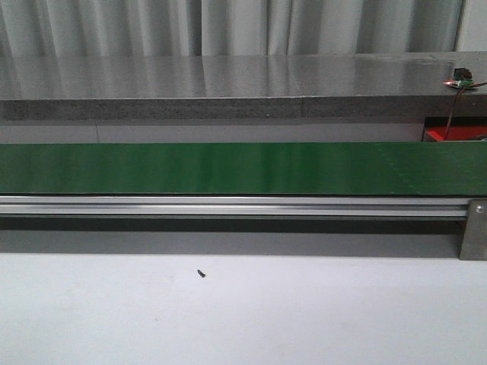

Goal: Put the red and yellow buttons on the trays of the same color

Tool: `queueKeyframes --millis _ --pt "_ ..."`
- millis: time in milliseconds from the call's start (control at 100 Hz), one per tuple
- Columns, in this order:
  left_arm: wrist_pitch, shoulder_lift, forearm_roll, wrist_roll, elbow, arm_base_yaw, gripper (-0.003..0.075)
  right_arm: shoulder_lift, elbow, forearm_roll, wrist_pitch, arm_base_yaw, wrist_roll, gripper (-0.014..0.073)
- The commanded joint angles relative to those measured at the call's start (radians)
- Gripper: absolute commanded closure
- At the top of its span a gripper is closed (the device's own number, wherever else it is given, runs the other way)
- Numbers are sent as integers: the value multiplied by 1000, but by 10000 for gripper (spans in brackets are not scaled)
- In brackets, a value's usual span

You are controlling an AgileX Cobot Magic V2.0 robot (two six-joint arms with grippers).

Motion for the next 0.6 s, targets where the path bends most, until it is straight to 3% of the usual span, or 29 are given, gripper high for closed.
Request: queueKeyframes --millis 0,250,590 --pt "-80 -10 -49 -5 -26 -5 740 -63 15 -1 -60 2 -10 717" --pt "-147 -10 -53 -45 -28 16 740 -196 82 -1 -56 2 -10 717" --pt "-109 72 -40 -58 -139 201 740 -208 82 -1 -51 2 -10 717"
